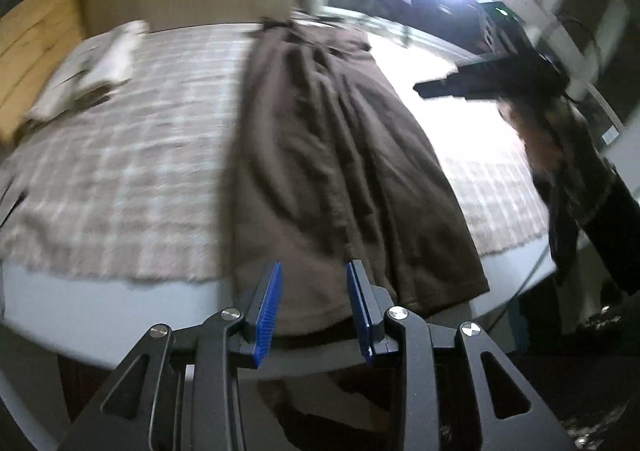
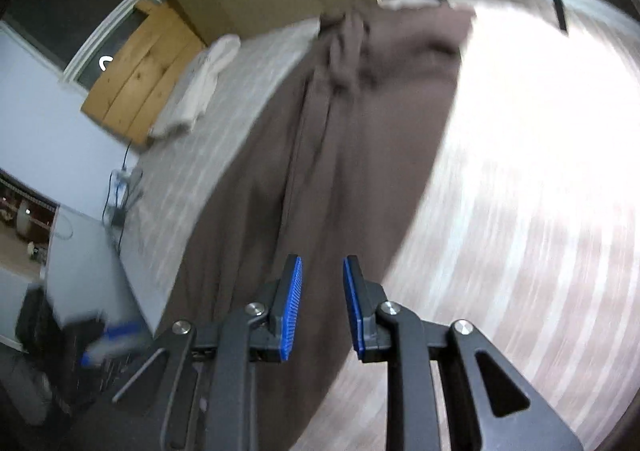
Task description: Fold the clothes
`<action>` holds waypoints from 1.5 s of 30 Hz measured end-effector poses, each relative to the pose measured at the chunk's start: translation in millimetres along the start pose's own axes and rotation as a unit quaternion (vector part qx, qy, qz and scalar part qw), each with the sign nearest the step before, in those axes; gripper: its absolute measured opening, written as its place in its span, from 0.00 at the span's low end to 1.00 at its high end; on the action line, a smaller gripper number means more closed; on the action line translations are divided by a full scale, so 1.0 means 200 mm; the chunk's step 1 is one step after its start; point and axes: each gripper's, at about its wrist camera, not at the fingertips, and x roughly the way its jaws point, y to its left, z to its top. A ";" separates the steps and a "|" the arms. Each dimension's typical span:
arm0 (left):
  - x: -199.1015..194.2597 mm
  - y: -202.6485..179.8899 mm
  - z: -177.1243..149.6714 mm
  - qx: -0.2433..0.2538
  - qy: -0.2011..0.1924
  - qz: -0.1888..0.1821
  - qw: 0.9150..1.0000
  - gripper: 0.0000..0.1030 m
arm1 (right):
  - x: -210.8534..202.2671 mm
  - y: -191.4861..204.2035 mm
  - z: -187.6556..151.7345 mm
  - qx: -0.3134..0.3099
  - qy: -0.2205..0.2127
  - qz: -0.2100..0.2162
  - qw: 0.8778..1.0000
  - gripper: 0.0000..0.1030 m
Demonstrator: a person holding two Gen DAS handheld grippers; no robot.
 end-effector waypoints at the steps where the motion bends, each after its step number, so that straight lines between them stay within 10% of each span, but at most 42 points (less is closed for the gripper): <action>1: 0.04 0.00 0.01 0.019 0.006 -0.011 1.000 0.30 | 0.01 0.04 -0.10 0.006 0.003 -0.005 1.000 0.22; 8: 0.19 0.09 -0.01 0.073 0.057 -0.011 0.996 0.30 | 0.06 0.25 -0.47 0.035 -0.006 -0.071 0.997 0.24; 11: 0.13 0.21 -0.02 0.040 0.051 -0.005 0.998 0.41 | -0.04 0.22 -0.59 0.099 -0.045 -0.088 0.990 0.49; 19: 0.21 0.21 -0.07 0.052 0.081 -0.040 0.994 0.42 | 0.08 0.28 -0.72 0.134 -0.026 -0.091 0.986 0.49; 21: 0.21 0.19 -0.06 0.065 0.080 -0.047 0.994 0.14 | 0.09 0.32 -0.72 0.129 -0.028 -0.090 0.987 0.26; 23: 0.18 0.16 -0.05 0.085 0.070 -0.036 0.993 0.06 | 0.06 0.35 -0.71 0.122 -0.034 -0.090 0.988 0.14; 30: 0.16 0.13 -0.11 0.117 0.059 0.008 0.991 0.08 | 0.12 0.42 -0.70 0.088 -0.007 -0.158 0.984 0.13; 34: 0.06 0.15 -0.08 0.097 0.023 0.002 0.995 0.18 | 0.02 0.51 -0.68 0.082 -0.040 -0.202 0.975 0.31; 42: -0.05 0.00 -0.14 0.181 -0.004 -0.095 0.979 0.32 | 0.15 0.74 -0.64 0.018 -0.027 -0.075 0.997 0.32; 45: 0.04 -0.09 -0.18 0.226 0.002 -0.080 0.971 0.32 | 0.26 0.74 -0.64 0.010 -0.010 -0.047 0.999 0.32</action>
